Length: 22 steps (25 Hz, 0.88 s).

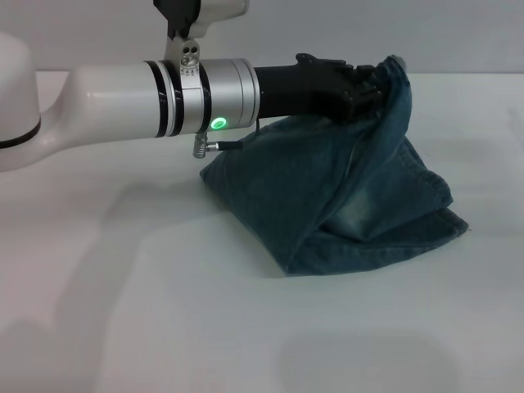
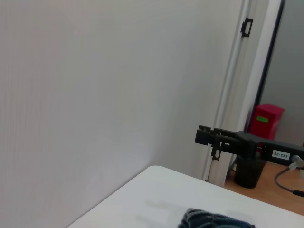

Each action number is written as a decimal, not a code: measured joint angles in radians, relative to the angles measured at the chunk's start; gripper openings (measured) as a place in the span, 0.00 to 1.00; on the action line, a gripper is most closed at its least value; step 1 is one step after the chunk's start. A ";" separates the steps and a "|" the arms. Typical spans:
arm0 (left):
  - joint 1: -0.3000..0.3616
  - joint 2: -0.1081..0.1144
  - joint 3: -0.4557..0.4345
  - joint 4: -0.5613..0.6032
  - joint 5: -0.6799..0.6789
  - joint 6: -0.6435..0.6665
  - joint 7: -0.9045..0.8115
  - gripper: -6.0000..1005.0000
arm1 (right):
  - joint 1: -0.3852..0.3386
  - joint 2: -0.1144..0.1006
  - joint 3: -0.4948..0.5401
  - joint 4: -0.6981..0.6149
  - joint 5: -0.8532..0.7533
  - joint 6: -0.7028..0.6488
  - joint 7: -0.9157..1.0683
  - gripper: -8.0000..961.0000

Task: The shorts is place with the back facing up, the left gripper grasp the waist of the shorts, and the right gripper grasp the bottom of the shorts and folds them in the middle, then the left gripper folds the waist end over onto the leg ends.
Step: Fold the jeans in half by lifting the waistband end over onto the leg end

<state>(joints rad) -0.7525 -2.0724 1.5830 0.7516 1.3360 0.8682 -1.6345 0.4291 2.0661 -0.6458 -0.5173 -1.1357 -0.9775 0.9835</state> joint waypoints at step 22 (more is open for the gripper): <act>0.003 0.009 0.009 0.015 -0.024 0.030 0.003 0.85 | 0.008 0.002 -0.005 0.026 0.002 -0.005 -0.005 0.66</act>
<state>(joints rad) -0.7494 -2.0635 1.5918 0.7668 1.3120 0.8979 -1.6317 0.4372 2.0677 -0.6508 -0.4908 -1.1335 -0.9827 0.9786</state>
